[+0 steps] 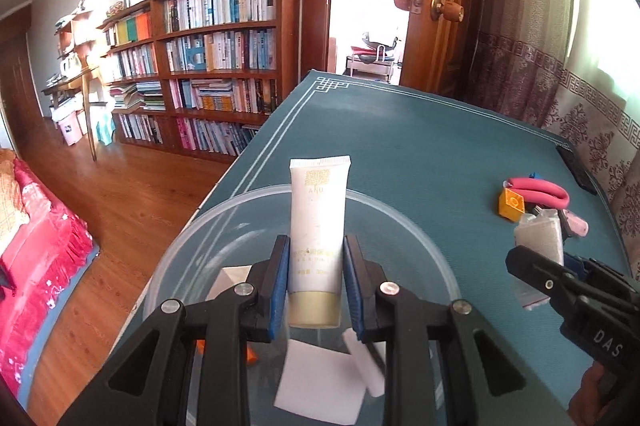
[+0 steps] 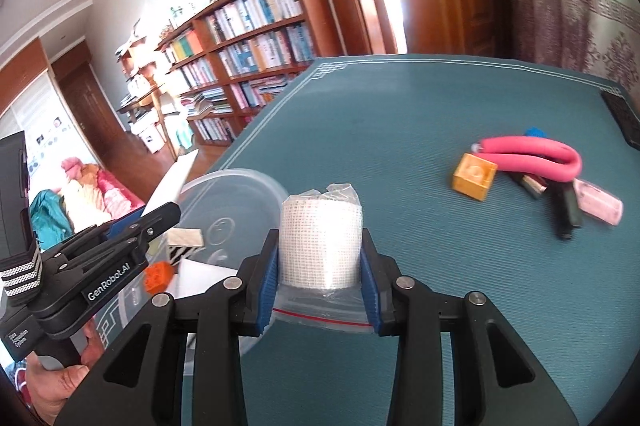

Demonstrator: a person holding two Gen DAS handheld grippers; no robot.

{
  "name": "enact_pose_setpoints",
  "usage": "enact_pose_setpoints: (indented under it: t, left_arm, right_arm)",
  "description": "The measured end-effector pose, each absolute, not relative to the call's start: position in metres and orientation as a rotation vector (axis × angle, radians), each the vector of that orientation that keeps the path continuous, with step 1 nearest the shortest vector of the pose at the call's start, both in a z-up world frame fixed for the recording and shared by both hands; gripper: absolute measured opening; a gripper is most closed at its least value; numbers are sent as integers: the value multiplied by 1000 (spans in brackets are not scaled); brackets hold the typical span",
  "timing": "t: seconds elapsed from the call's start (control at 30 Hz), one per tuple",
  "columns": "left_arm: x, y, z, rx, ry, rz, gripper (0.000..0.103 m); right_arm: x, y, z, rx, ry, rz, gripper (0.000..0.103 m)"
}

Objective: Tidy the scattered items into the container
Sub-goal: 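Drop the lotion tube into the container with the left tool while the right tool drops the gauze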

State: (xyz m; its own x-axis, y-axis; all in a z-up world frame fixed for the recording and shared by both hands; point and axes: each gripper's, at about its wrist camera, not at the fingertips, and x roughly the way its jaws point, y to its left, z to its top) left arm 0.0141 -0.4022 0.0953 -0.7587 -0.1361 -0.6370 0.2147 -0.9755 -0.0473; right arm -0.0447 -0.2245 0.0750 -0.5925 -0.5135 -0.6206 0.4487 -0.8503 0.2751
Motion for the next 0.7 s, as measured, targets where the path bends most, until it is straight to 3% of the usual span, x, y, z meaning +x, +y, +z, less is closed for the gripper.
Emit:
enact_pose_setpoints:
  t: [0.47, 0.7]
  left_arm:
    - [22, -435, 88, 1000, 222, -2744, 29]
    - [23, -443, 87, 1015, 246, -2736, 30]
  right_arm:
    - [-51, -295, 74, 963, -20, -2320, 39]
    - [-63, -307, 73, 993, -54, -2292, 41]
